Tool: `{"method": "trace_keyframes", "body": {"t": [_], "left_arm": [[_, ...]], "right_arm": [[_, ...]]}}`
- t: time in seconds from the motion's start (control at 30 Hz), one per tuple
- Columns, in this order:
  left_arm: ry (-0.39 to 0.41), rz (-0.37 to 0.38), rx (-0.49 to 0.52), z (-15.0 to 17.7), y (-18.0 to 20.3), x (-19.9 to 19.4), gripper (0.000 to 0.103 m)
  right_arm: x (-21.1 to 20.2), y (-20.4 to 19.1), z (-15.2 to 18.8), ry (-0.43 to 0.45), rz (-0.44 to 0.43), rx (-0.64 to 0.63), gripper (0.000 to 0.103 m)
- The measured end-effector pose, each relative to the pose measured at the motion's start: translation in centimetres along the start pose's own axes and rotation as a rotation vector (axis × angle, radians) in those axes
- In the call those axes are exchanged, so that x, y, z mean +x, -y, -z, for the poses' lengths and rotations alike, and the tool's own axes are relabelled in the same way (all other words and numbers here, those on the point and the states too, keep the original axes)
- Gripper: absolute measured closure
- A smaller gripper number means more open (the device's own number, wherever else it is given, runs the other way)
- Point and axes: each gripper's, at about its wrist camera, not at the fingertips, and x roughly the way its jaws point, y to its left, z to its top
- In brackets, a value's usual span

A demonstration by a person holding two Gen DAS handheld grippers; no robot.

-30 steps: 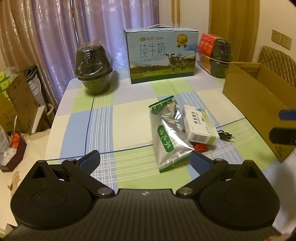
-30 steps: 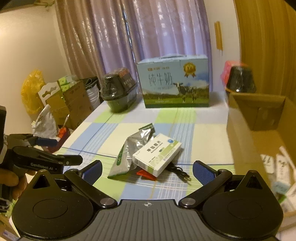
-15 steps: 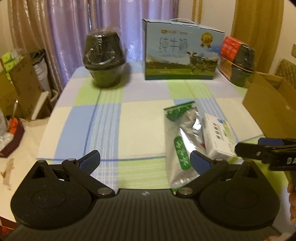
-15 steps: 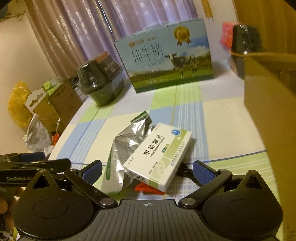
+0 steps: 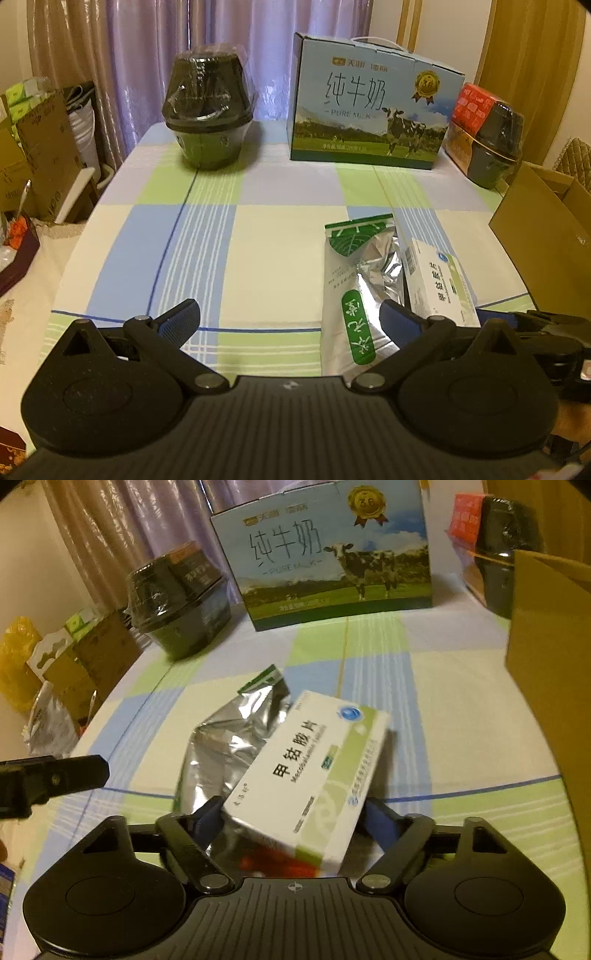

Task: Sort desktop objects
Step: 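Grasp the white medicine box with the right gripper while the left gripper grasps the foil bag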

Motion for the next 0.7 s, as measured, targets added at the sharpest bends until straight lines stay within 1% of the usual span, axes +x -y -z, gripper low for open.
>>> {"method": "trace_keyframes", "body": {"t": [0.07, 0.17, 0.27, 0.37, 0.47, 0.6, 0.7], "left_arm": [[-0.009, 0.018, 0.003, 0.1, 0.3, 0.2, 0.002], [-0.016, 0.056, 0.024, 0.3, 1.2, 0.6, 0.002], [-0.047, 0.089, 0.058, 0.6, 2.6, 1.5, 0.002], [-0.09, 0.11, 0.096, 1.1, 3.9, 3.0, 0.002], [-0.117, 0.111, 0.121, 1.5, 4.7, 4.3, 0.002], [-0.137, 0.117, 0.108, 1.2, 5.2, 5.8, 0.002], [-0.163, 0.121, 0.064, 0.9, 4.9, 7.0, 0.004]], "right_arm": [[-0.7, 0.4, 0.3, 0.01, 0.021, -0.025, 0.03], [-1.9, 1.1, 0.7, 0.02, 0.034, -0.064, 0.031], [-3.1, 1.6, 1.2, 0.029, 0.056, -0.104, 0.031], [-4.0, 2.4, 1.7, 0.028, 0.054, -0.106, 0.031], [-4.7, 3.0, 2.2, 0.029, 0.059, -0.124, 0.031], [-5.2, 3.3, 2.6, 0.035, 0.066, -0.147, 0.031], [-5.4, 3.4, 2.9, 0.039, 0.066, -0.155, 0.031]]}}
